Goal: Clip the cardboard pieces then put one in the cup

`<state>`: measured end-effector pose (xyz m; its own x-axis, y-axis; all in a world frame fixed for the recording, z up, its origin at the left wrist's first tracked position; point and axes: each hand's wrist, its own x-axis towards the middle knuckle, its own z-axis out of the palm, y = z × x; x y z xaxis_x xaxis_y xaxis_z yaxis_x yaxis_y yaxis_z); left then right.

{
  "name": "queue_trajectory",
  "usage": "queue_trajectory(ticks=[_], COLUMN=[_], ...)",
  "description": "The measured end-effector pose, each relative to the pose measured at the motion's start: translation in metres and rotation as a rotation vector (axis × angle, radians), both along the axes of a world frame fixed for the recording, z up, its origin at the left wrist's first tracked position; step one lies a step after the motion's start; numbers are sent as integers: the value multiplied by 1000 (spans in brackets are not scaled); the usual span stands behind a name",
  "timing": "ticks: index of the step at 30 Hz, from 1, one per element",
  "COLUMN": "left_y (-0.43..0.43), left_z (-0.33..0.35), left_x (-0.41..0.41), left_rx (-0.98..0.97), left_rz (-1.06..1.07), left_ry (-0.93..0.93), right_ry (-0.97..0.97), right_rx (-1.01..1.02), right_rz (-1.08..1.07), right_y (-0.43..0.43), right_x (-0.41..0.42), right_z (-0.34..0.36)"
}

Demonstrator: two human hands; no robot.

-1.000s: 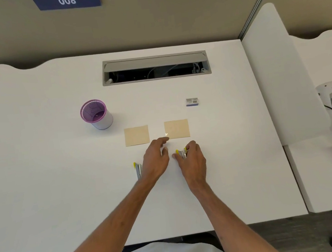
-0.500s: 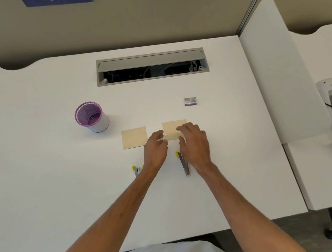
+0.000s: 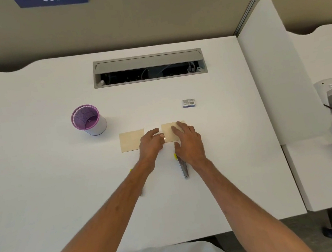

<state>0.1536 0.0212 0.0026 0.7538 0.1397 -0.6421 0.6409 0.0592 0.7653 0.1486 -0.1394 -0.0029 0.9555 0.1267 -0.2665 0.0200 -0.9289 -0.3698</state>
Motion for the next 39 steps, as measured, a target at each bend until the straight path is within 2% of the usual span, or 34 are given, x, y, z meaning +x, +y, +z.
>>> queue_trajectory(ticks=[4,8,10,14,19,26,33,37,39], left_y=[-3,-10,-14,-21,-21,-12,-8,-12,-12], left_z=[-1,-1,0,-1,2,8,23,30,32], left_x=[0,2,3,2,2,0,-14,-23,-28], left_rx=[-125,-119,-57,186,282,84,-19,109,121], left_rz=[50,90,64,-15,-43,68,69,83,47], left_ry=[66,78,89,79,55,51,-111,-137,-128], right_ry=[15,20,19,11,22,-31,-156,-178,-121], right_rx=[12,28,32,48,100,209,446,571,683], right_rz=[8,16,18,23,56,34,-146,-302,-379], right_y=[-2,-3,-2,-2,-2,-2,-1,-2,-4], right_x=[1,0,0,-1,-5,-13,-21,-21,-20], right_z=[-2,-2,-1,3,5,10,22,31,35])
